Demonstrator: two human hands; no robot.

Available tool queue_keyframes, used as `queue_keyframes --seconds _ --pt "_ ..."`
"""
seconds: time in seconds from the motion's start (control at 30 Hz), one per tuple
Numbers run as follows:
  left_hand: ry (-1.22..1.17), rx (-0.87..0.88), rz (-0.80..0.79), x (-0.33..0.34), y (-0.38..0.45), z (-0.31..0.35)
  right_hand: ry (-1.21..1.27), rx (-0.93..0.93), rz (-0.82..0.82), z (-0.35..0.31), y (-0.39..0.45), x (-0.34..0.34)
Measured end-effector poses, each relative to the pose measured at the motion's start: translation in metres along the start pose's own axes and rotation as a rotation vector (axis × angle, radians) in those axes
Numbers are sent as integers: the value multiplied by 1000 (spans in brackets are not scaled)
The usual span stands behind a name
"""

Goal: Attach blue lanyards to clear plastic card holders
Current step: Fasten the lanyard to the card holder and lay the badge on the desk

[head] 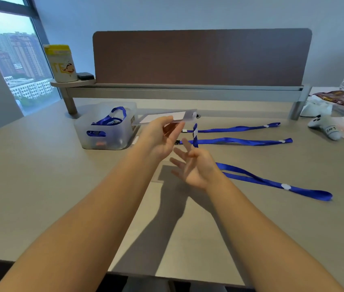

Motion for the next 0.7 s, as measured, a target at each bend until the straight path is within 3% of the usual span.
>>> queue_keyframes --seconds 0.27,0.47,0.7 --pt "35 51 128 -42 3 8 402 -294 152 -29 -6 -6" --pt "138 86 160 -58 12 -3 355 -369 420 -60 -15 -56" --pt "157 14 149 -50 33 -26 149 -325 721 -94 -51 -120"
Point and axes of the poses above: each hand's wrist, its own y-axis towards the middle knuckle, its own x-axis out of the palm, z = x × y, the point moved 6 cm from there along y, towards the middle knuckle, and after that the axes turned 11 degrees about -z, right-handed, at the moved point
